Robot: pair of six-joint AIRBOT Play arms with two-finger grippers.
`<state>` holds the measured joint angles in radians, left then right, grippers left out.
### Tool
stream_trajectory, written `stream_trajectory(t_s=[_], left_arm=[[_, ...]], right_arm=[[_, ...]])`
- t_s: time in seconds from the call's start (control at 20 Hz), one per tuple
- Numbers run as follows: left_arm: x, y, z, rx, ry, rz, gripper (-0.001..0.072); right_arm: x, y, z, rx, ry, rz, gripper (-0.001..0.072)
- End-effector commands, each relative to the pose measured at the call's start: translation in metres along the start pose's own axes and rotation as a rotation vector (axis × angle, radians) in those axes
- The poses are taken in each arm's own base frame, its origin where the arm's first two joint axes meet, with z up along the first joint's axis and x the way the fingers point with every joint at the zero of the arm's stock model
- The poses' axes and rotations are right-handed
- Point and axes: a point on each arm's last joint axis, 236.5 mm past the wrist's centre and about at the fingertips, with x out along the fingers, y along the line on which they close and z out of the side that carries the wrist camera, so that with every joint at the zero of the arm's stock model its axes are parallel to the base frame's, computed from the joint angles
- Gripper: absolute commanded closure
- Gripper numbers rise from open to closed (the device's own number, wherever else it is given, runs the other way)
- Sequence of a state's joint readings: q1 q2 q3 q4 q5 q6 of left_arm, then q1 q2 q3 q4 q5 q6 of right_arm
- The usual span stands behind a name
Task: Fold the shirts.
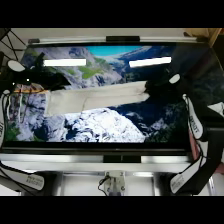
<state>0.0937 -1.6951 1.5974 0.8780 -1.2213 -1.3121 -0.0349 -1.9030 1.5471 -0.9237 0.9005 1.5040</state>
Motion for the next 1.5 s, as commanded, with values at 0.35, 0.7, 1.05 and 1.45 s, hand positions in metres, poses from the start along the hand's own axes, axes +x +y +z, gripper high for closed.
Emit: stream_trajectory(t_s=[0.35,0.7,1.05,1.45], left_arm=[[0.127,-0.146,-0.065,-0.062,0.147,-0.268,0.0663],[0.219,-0.280,-0.124,-0.221,0.093,-0.434,0.0664],[0.157,-0.260,-0.075,-0.056,0.019,-0.458,0.0666],[-0.099,-0.083,0.053,-0.035,-0.382,-0.084,0.0666]], right_arm=[[-0.191,0.133,-0.018,-0.298,-0.128,0.153,0.0634],[-0.303,0.180,-0.072,-0.370,-0.212,0.193,0.0634],[-0.286,0.194,-0.087,-0.419,-0.175,0.181,0.0634],[-0.084,0.300,-0.137,-0.558,-0.080,0.324,0.0634]])
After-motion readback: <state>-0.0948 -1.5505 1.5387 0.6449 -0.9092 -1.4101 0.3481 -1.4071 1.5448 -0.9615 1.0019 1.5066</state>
